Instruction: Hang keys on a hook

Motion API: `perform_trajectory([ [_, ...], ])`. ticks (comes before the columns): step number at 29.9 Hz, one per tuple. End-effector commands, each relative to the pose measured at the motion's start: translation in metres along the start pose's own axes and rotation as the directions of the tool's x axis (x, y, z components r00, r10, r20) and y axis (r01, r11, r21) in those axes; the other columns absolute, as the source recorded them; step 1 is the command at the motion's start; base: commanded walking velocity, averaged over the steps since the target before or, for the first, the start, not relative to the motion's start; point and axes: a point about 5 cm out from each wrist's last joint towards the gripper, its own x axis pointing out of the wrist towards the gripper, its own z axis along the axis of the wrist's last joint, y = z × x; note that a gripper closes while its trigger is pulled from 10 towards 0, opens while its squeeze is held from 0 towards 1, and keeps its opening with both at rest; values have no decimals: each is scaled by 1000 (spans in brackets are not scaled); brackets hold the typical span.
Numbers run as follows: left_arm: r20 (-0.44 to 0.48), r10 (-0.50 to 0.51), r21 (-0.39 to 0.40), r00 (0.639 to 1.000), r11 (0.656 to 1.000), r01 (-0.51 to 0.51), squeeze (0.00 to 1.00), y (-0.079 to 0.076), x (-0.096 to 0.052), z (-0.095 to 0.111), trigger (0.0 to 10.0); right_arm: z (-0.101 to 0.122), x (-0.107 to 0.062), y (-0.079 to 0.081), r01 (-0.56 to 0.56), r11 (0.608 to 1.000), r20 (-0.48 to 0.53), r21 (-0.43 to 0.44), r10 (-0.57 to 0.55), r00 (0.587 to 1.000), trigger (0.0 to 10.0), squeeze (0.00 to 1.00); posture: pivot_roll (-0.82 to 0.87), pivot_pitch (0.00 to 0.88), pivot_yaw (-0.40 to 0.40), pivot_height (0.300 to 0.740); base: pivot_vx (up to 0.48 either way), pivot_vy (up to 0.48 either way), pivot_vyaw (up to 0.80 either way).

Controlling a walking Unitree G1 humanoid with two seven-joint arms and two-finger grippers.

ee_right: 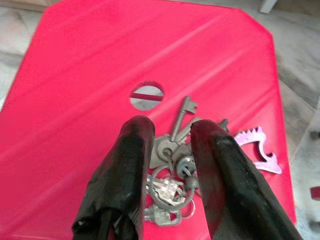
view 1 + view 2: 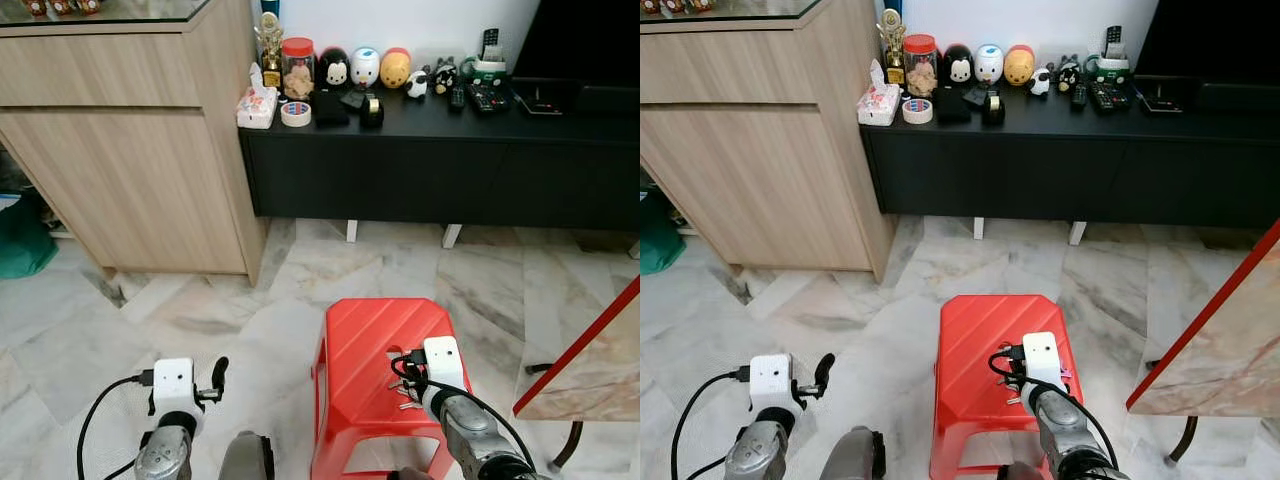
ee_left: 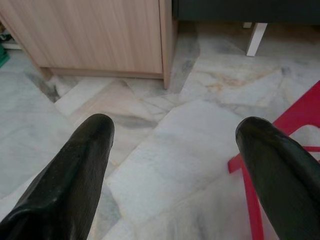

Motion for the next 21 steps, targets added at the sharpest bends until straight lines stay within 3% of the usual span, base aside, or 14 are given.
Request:
perform_trajectory([
  [1, -1, 11, -14, 1000, 1000, -11, 0, 3, 0, 1, 10000, -8, -2, -3, 19, 999, -29, 27, -18, 999, 10000, 0, 53, 100, -1, 642, 0, 0, 0],
  [6, 0, 7, -12, 1000, 1000, -7, 0, 4, 0, 2, 10000, -14, -3, -3, 33, 998, -51, 51, -31, 998, 10000, 0, 54, 102, 0, 637, 0, 0, 0],
  [10, -4, 5, -11, 1000, 1000, -5, 0, 4, 0, 1, 10000, -8, -2, -4, 35, 998, -14, 49, -34, 999, 10000, 0, 55, 101, 1, 622, 0, 0, 0],
  [21, -8, 11, -38, 1000, 999, -11, 0, 5, 2, 3, 10000, 0, 1, -8, 61, 996, -29, 70, -59, 998, 10000, 0, 64, 92, 9, 622, 0, 0, 0],
])
